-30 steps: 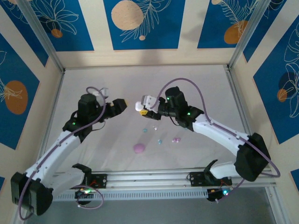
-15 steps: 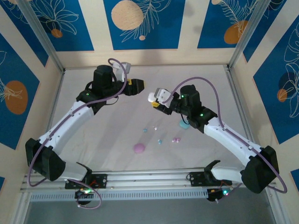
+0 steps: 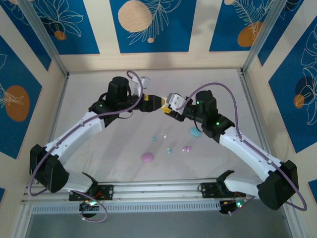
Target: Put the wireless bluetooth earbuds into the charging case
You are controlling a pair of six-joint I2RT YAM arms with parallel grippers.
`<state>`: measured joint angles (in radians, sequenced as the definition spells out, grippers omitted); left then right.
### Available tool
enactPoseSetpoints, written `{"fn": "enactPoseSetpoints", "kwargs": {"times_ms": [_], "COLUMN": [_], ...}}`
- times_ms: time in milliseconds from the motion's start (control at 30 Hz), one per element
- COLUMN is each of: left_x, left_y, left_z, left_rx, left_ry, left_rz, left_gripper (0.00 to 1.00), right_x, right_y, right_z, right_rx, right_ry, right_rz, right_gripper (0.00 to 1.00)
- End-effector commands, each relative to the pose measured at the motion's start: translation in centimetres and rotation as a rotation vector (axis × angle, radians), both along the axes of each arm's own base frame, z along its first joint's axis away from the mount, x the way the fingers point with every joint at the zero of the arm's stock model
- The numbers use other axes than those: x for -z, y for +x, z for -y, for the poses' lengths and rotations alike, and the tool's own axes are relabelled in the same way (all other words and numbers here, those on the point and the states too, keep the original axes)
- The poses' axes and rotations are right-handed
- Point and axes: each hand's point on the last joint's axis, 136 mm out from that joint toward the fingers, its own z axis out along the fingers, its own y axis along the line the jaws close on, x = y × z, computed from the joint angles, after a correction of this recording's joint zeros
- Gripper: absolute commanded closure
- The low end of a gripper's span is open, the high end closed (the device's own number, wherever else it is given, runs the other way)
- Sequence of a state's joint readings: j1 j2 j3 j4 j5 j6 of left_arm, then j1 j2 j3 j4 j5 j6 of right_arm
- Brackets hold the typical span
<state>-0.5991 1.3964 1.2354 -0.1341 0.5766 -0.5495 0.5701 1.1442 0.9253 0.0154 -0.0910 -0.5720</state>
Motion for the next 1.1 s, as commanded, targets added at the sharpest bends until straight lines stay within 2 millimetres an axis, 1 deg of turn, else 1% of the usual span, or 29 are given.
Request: {"fn": "enactPoseSetpoints", "kwargs": {"times_ms": [0,233,400,467,533,600,667,767,933,1067], "left_x": [-1.3,-1.1,-0.8,-0.9,-0.9,-1.4,-2.0,-2.9,-4.2,-5.0], "left_y": [-0.6,-0.4,-0.4,-0.3,-0.2,-0.1,-0.2,-0.5,-1.3,-1.9], "left_z": [1.0,1.5,2.1,2.2,2.1,1.7,1.4,1.0,1.3,1.4], "left_rx": [0.043,0.053,0.074,0.078,0.065,0.044,0.032,0.022,0.079,0.111], "left_ry": [-0.050,-0.054,-0.052,-0.053,-0.053,-0.060,-0.077,-0.107,-0.155,-0.191], "left_rz": [0.014,0.004,-0.006,-0.003,0.006,0.035,0.069,0.125,0.172,0.225], "left_gripper": [0.30,0.48,0.54,0.64,0.69,0.77,0.83,0.87,0.87,0.87], "right_x": [-0.8,-1.7,-1.9,-1.9,-1.7,-1.4,-1.1,-0.9,-0.5,-0.9], "right_y": [-0.9,-1.7,-1.6,-1.7,-1.6,-1.5,-1.8,-2.1,-2.7,-2.9], "right_z": [-0.4,-0.6,-0.8,-0.9,-0.9,-0.5,-0.1,0.7,0.9,1.5], "right_rx": [-0.046,-0.082,-0.086,-0.091,-0.088,-0.076,-0.084,-0.089,-0.109,-0.117], "right_ry": [0.017,0.051,0.064,0.064,0.053,0.043,0.046,0.075,0.050,0.087], "right_rz": [0.035,0.052,0.051,0.051,0.050,0.037,0.008,-0.048,-0.054,-0.094], "right_gripper": [0.58,0.57,0.57,0.57,0.56,0.52,0.48,0.47,0.42,0.41]}}
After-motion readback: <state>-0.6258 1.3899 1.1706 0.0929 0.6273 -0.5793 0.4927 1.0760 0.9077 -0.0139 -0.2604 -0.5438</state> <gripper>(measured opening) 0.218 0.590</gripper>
